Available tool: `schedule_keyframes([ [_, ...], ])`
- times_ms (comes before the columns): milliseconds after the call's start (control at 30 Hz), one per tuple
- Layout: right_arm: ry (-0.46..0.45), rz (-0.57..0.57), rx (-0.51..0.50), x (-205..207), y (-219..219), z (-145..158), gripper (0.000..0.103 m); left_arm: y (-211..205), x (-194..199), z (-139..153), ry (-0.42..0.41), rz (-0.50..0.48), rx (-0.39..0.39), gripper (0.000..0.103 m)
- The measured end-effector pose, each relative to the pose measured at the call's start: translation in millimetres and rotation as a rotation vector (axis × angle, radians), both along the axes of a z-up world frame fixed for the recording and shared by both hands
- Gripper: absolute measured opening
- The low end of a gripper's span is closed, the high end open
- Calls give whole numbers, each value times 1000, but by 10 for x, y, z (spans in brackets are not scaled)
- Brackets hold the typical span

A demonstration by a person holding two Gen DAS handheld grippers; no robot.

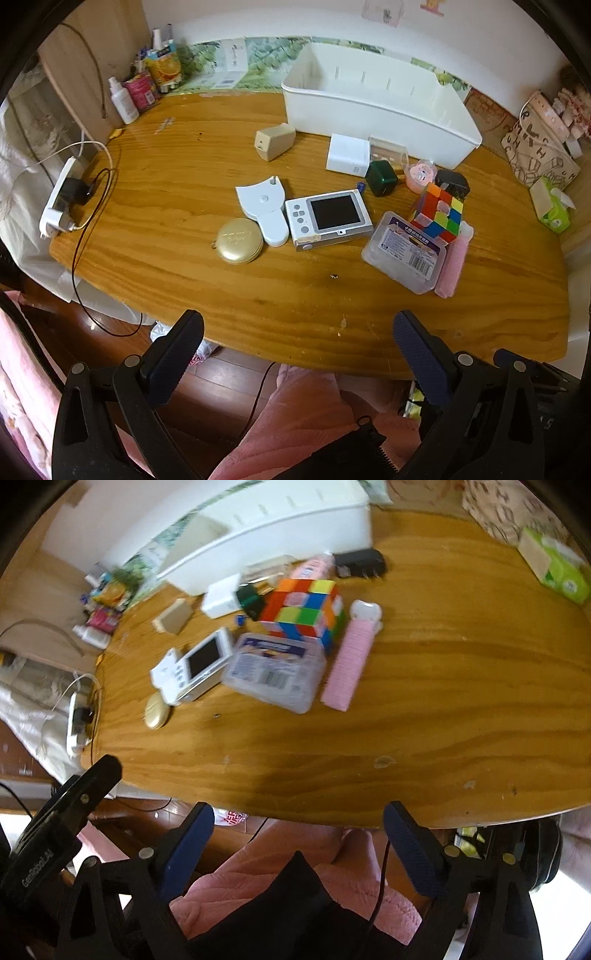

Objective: Organize rigid objects
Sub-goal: 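Grasp the pink hair rollers with the right gripper while the left gripper approaches the white game device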

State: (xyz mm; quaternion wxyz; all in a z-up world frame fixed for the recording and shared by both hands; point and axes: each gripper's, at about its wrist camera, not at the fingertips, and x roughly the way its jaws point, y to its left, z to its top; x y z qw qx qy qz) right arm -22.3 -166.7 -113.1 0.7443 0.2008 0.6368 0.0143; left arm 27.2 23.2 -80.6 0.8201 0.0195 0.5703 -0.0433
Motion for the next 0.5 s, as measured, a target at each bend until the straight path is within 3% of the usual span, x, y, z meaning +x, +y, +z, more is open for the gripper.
schedule_keyframes([
  [167,50,-71,15,149,-169,-115,93,-144,254,-95,47,-53,36,102],
  [500,150,-239,54,526,-496,-384,80,-426,941,-406,168,-172,174,102],
])
